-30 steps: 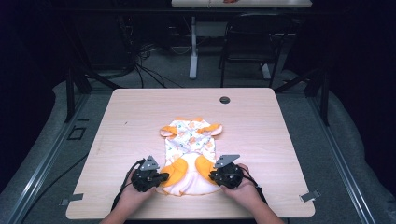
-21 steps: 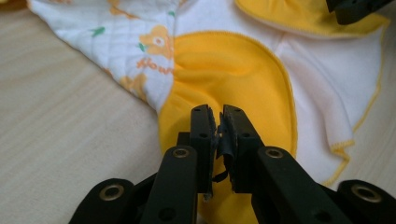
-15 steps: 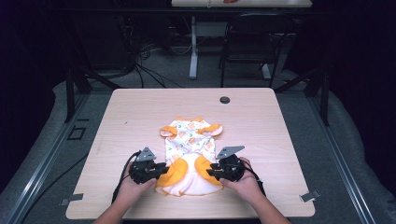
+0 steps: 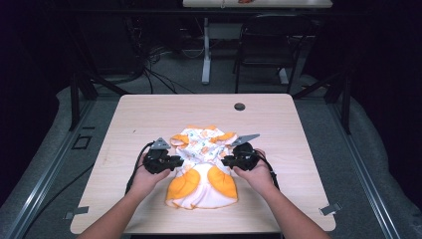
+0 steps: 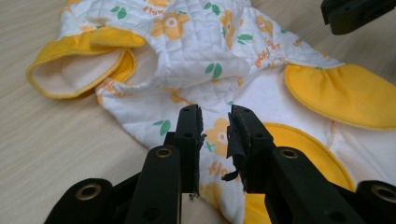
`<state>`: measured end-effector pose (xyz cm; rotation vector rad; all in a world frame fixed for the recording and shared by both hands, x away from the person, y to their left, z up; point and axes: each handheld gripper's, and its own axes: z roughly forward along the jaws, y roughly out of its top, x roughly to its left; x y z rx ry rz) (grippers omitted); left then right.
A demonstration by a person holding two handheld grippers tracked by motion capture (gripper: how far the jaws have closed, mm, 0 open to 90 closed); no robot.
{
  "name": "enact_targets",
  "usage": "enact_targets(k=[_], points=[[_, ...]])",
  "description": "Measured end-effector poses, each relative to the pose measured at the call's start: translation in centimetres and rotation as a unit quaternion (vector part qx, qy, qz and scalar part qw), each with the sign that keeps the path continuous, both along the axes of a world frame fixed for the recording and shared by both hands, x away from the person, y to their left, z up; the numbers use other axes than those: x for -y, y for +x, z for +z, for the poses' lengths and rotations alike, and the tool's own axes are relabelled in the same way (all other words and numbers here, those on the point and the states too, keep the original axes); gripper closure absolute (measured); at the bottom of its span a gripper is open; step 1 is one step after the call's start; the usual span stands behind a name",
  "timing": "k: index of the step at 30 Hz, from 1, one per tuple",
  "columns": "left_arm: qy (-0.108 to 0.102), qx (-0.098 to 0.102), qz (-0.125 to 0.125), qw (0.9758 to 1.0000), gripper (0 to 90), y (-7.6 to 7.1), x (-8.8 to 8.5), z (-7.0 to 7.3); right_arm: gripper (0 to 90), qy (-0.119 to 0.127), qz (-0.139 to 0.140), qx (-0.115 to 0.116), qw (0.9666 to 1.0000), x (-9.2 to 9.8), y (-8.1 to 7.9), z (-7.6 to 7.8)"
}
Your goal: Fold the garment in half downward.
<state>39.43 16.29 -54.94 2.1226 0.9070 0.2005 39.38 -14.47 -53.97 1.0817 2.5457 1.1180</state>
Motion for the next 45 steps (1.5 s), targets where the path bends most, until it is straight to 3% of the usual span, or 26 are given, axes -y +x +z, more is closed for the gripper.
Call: enact_targets(k=[2, 4, 12, 21, 27, 36, 41, 45], points=[[0.001, -0.005, 0.002, 1.0000, 75.6, 0.6, 0.5, -0.6, 86.5, -0.012, 0.004, -0.005, 0.9999, -0.2, 0.8, -0.4], [0.015, -0.002, 0.008, 0.9999, 80.0, 1.1, 0.9, -1.1, 89.0, -0.028, 0.005, -0.002, 0.9996, -0.5, 1.4, -0.8], [0.046, -0.010, 0.005, 0.9989, 87.3, 1.7, 1.5, -2.5, 89.8, -0.072, 0.027, -0.015, 0.9969, -1.7, 2.4, -2.5], [0.046, -0.014, -0.017, 0.9987, 88.9, 0.3, 0.9, -2.6, 90.0, -0.063, 0.046, -0.026, 0.9966, -1.6, 1.5, -2.7], [0.047, -0.019, -0.028, 0.9983, 88.2, -0.4, 0.4, -1.9, 89.9, -0.069, 0.073, -0.031, 0.9945, -1.8, 0.3, -2.0], [0.017, 0.002, 0.004, 0.9998, 86.5, 3.3, 0.0, 2.0, 89.5, -0.063, 0.052, 0.001, 0.9967, -2.0, 3.4, 2.0], [0.027, 0.016, 0.011, 0.9994, 83.1, 5.7, 0.3, 2.7, 87.6, -0.067, 0.042, 0.005, 0.9968, -2.4, 5.9, 2.8], [0.037, 0.011, 0.024, 0.9990, 82.3, 7.1, 0.2, 2.5, 86.8, -0.088, 0.041, 0.018, 0.9951, -2.9, 7.4, 3.2]])
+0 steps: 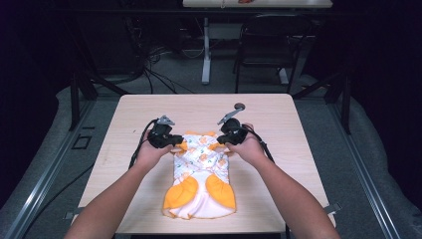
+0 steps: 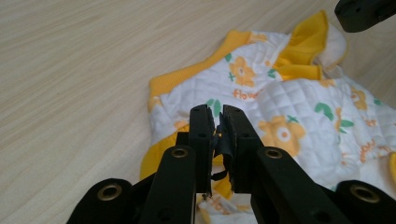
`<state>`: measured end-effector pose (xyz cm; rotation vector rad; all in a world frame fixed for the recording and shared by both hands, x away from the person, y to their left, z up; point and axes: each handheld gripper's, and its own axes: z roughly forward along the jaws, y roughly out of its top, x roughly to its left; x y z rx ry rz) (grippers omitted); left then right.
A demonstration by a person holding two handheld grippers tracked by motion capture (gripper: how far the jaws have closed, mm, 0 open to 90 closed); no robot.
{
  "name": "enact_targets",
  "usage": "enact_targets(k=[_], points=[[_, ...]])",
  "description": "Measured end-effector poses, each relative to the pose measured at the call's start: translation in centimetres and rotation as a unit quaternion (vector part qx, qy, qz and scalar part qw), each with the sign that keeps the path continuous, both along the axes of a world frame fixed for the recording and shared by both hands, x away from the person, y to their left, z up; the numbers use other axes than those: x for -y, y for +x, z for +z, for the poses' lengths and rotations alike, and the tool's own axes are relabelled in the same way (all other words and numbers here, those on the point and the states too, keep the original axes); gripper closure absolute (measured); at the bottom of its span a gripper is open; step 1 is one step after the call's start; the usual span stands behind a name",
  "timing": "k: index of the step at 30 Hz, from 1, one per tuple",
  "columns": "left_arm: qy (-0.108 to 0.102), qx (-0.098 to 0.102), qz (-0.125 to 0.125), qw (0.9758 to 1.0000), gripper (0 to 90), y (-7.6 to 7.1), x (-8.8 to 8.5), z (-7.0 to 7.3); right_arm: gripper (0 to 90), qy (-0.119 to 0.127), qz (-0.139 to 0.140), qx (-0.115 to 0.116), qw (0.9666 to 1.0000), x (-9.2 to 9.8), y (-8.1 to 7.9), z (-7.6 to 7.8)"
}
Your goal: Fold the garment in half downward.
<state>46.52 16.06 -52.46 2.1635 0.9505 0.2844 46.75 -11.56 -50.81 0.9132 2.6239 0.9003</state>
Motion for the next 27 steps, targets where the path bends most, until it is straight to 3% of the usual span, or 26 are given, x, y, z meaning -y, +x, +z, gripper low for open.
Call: enact_targets(k=[4, 8, 15, 18, 22, 27], points=[[0.006, 0.005, 0.005, 1.0000, 81.2, 0.8, 0.1, -0.1, 86.7, -0.003, -0.002, 0.002, 1.0000, -0.3, 1.3, 0.2], [0.003, -0.006, 0.009, 0.9999, 78.3, 1.7, 0.0, -0.2, 84.6, -0.010, -0.003, -0.002, 0.9999, -0.7, 2.3, -0.3], [0.025, -0.012, 0.025, 0.9993, 73.1, 2.8, 0.4, -1.0, 81.4, -0.031, -0.016, -0.019, 0.9992, -1.2, 3.7, -1.8], [0.033, -0.021, 0.030, 0.9988, 72.3, 3.1, 0.4, -1.6, 79.6, -0.032, -0.037, -0.021, 0.9986, -1.2, 4.0, -2.6], [0.038, -0.027, 0.036, 0.9983, 71.8, 3.5, 0.5, -2.3, 75.4, -0.048, -0.044, -0.021, 0.9977, -0.9, 4.3, -3.0], [0.052, -0.032, 0.049, 0.9970, 69.2, 3.8, 0.6, -3.0, 72.0, -0.038, -0.060, -0.015, 0.9974, -0.5, 4.4, -3.7]])
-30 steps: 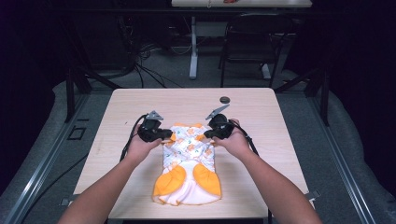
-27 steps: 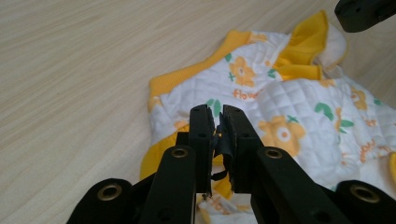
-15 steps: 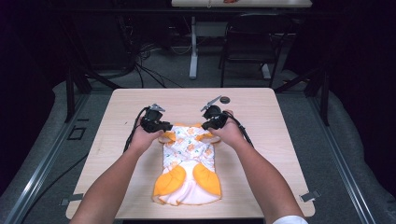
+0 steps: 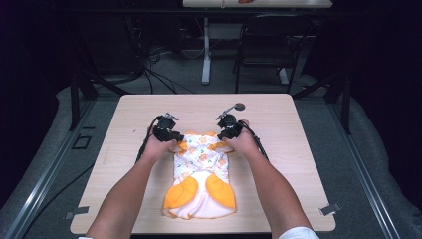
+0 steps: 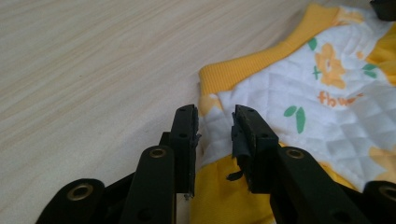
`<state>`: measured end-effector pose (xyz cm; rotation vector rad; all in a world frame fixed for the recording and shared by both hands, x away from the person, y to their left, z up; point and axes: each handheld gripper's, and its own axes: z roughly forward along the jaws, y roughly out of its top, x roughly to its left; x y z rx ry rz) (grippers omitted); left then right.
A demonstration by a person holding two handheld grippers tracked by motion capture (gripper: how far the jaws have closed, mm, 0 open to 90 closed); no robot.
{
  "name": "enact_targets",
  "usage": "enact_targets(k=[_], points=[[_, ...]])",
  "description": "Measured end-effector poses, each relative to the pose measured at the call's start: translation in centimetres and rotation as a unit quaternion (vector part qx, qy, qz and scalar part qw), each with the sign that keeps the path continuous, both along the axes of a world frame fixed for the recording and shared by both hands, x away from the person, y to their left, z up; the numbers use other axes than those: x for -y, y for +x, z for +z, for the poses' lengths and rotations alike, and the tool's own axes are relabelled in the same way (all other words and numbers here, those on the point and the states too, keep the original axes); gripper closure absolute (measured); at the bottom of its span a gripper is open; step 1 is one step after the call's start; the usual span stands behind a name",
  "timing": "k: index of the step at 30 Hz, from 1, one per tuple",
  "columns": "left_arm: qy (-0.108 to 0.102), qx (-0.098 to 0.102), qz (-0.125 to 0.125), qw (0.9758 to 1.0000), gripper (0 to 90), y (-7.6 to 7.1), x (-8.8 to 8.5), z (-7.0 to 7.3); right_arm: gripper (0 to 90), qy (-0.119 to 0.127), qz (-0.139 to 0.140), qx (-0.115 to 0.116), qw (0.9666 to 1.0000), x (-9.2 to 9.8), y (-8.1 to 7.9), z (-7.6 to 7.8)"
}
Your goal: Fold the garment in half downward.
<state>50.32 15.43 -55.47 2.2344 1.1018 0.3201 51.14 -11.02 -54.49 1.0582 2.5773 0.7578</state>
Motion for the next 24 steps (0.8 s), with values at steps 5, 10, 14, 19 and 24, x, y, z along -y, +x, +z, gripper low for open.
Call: enact_targets(k=[5, 10, 14, 19, 24], points=[[0.006, 0.008, 0.008, 0.9999, 61.7, 0.0, 0.2, -0.4, 68.3, 0.003, -0.006, -0.003, 1.0000, -0.2, 0.1, -0.5], [0.009, 0.004, 0.010, 0.9999, 60.4, 0.1, 0.6, -1.0, 67.1, 0.003, -0.017, -0.008, 0.9998, -0.7, 0.1, -1.0], [0.007, 0.001, 0.011, 0.9999, 60.8, 0.1, 0.6, -1.1, 64.9, 0.002, -0.018, -0.020, 0.9996, -0.6, 0.2, -1.5], [-0.001, -0.004, 0.015, 0.9999, 64.0, 0.2, 0.4, -1.3, 69.0, 0.018, -0.019, -0.031, 0.9992, -0.3, 0.3, -1.6], [-0.013, -0.005, 0.014, 0.9998, 70.8, 0.1, 0.2, -1.5, 77.2, 0.038, -0.021, -0.036, 0.9984, -0.3, 0.1, -1.7]])
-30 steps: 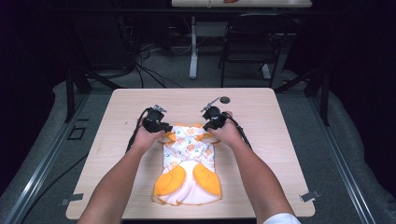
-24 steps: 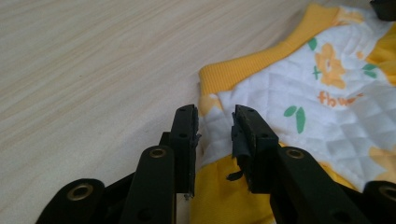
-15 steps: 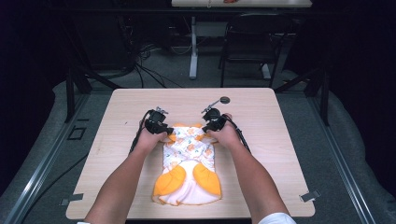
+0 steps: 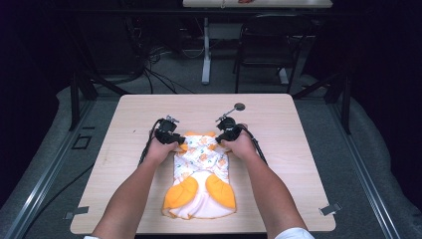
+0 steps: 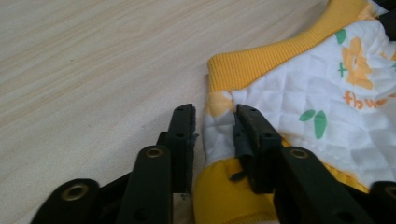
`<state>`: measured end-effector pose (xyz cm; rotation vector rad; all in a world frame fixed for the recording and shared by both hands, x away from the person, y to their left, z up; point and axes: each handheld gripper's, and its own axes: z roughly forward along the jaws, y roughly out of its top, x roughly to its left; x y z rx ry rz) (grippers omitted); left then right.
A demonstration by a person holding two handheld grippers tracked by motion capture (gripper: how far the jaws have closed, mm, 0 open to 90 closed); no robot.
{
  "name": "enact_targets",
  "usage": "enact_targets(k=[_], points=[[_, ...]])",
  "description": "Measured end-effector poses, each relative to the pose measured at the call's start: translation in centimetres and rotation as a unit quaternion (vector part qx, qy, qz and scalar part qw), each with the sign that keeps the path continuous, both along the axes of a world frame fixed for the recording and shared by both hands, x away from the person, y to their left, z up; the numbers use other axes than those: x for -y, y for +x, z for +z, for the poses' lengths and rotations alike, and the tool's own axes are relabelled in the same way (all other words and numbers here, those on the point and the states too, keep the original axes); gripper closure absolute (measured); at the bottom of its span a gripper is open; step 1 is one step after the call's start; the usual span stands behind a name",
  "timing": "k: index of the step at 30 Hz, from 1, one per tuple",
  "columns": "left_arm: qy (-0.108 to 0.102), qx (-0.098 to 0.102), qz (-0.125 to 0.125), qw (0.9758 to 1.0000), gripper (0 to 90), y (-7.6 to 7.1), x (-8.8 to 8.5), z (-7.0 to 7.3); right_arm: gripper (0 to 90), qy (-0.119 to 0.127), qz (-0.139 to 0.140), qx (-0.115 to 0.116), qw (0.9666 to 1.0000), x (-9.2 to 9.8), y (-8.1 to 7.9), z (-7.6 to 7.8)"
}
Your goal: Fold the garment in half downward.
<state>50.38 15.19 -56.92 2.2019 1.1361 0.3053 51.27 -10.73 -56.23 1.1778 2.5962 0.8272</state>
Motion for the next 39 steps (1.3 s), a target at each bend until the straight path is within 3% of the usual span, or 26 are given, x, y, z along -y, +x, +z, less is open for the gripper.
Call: enact_targets(k=[4, 9, 10, 22, 30, 39], points=[[0.003, -0.011, -0.003, 0.9999, 80.5, -0.1, 0.1, 0.2, 86.3, -0.004, 0.004, -0.010, 0.9999, -0.1, -0.1, 0.2], [0.024, -0.010, -0.010, 0.9996, 88.5, -0.4, 0.4, 0.6, 88.2, -0.016, 0.011, 0.003, 0.9998, -0.4, -0.6, 0.5], [0.026, -0.009, -0.014, 0.9995, 88.9, -0.4, 0.4, 0.7, 88.3, -0.026, 0.022, 0.003, 0.9994, -0.3, -0.6, 0.8], [0.012, 0.017, -0.024, 0.9995, 89.6, -1.0, 0.0, 2.7, 88.4, -0.008, 0.030, 0.031, 0.9991, 0.3, -1.7, 2.6], [-0.001, 0.032, -0.017, 0.9993, 89.7, -1.2, -0.5, 3.9, 88.5, 0.002, 0.036, 0.045, 0.9984, 0.3, -2.0, 4.0], [-0.001, 0.051, -0.020, 0.9985, 89.7, -1.2, -0.8, 5.6, 88.5, 0.011, 0.035, 0.062, 0.9974, 0.3, -1.9, 5.5]])
